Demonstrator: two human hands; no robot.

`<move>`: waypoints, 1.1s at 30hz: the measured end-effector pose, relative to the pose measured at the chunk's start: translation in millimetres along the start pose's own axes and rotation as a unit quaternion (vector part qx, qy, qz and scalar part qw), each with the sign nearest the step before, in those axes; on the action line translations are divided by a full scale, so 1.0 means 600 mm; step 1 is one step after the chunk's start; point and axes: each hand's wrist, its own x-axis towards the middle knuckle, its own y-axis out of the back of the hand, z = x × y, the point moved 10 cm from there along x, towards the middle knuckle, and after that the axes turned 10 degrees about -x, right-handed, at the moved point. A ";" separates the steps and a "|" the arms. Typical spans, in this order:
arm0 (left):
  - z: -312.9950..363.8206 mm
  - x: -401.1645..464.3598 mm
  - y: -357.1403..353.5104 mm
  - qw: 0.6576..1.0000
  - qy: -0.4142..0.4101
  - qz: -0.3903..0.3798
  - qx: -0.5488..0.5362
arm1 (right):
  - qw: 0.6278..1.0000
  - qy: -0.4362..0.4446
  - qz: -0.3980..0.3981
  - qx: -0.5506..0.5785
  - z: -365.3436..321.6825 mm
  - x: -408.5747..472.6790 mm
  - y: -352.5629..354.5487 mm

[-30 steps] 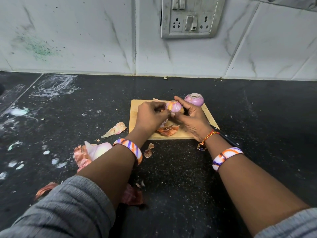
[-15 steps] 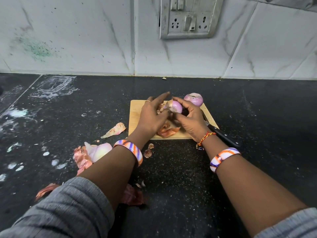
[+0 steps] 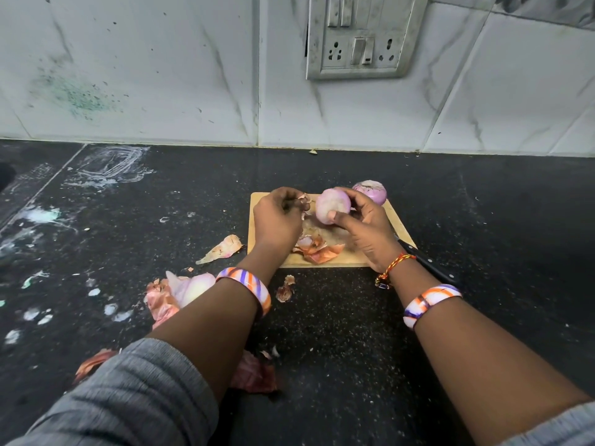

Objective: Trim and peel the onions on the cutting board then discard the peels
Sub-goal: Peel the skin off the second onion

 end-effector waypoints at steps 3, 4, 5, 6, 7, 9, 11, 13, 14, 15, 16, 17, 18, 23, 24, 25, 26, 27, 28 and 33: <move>-0.001 0.001 -0.001 1.000 0.005 -0.012 0.015 | 0.998 -0.025 0.003 0.066 0.013 0.005 0.002; -0.004 0.001 -0.005 1.000 0.011 -0.021 0.018 | 0.995 -0.027 -0.001 0.099 0.014 0.006 -0.001; -0.007 0.002 -0.008 0.999 0.022 -0.025 0.014 | 0.990 -0.030 -0.003 0.137 0.012 0.006 -0.002; -0.010 0.003 -0.010 0.999 0.035 -0.026 0.000 | 0.984 -0.035 -0.002 0.174 0.011 0.006 -0.001; -0.014 0.003 -0.012 0.998 0.048 -0.028 -0.022 | 0.978 -0.041 0.002 0.205 0.010 0.006 0.001; -0.018 0.005 -0.018 0.997 0.055 -0.033 -0.037 | 0.972 -0.052 0.008 0.229 0.010 0.006 0.006; -0.015 0.003 -0.025 0.998 0.042 -0.054 -0.011 | 0.976 -0.053 0.003 0.213 0.007 0.004 0.006; -0.008 0.000 -0.034 0.997 0.019 -0.081 0.007 | 0.978 -0.053 -0.009 0.200 0.005 0.002 0.001; -0.005 -0.002 -0.039 0.996 0.009 -0.093 0.010 | 0.979 -0.054 -0.012 0.194 0.005 0.001 -0.002; -0.001 -0.003 -0.042 0.995 -0.001 -0.103 0.010 | 0.982 -0.056 -0.014 0.181 0.006 0.002 -0.003; 0.003 -0.004 -0.043 0.994 -0.008 -0.106 0.010 | 0.985 -0.057 -0.014 0.160 0.007 0.003 -0.005; 0.004 -0.004 -0.041 0.995 -0.013 -0.102 0.006 | 0.989 -0.055 -0.017 0.135 0.009 0.005 -0.007; 0.006 -0.004 -0.038 0.995 -0.016 -0.096 -0.002 | 0.992 -0.053 -0.022 0.110 0.010 0.006 -0.009; 0.005 -0.003 -0.038 0.995 -0.028 -0.099 -0.012 | 0.998 -0.061 0.000 0.004 0.012 -0.002 -0.008; 0.003 -0.003 -0.041 0.994 -0.025 -0.111 -0.003 | 0.998 -0.064 0.017 -0.012 0.010 -0.004 -0.004; 0.001 -0.004 -0.046 0.992 -0.025 -0.126 0.009 | 0.997 -0.066 0.034 -0.030 0.008 -0.005 0.000; 0.001 -0.006 -0.051 0.990 -0.027 -0.140 0.022 | 0.995 -0.069 0.048 -0.051 0.007 -0.006 0.003; 0.000 -0.007 -0.053 0.988 -0.029 -0.147 0.026 | 0.993 -0.073 0.056 -0.071 0.006 -0.006 0.005; -0.001 -0.007 -0.053 0.989 -0.025 -0.146 0.023 | 0.991 -0.077 0.058 -0.091 0.004 -0.006 0.005; -0.004 -0.003 -0.049 0.987 -0.003 -0.152 -0.040 | 0.984 -0.109 0.053 -0.129 0.010 0.004 0.000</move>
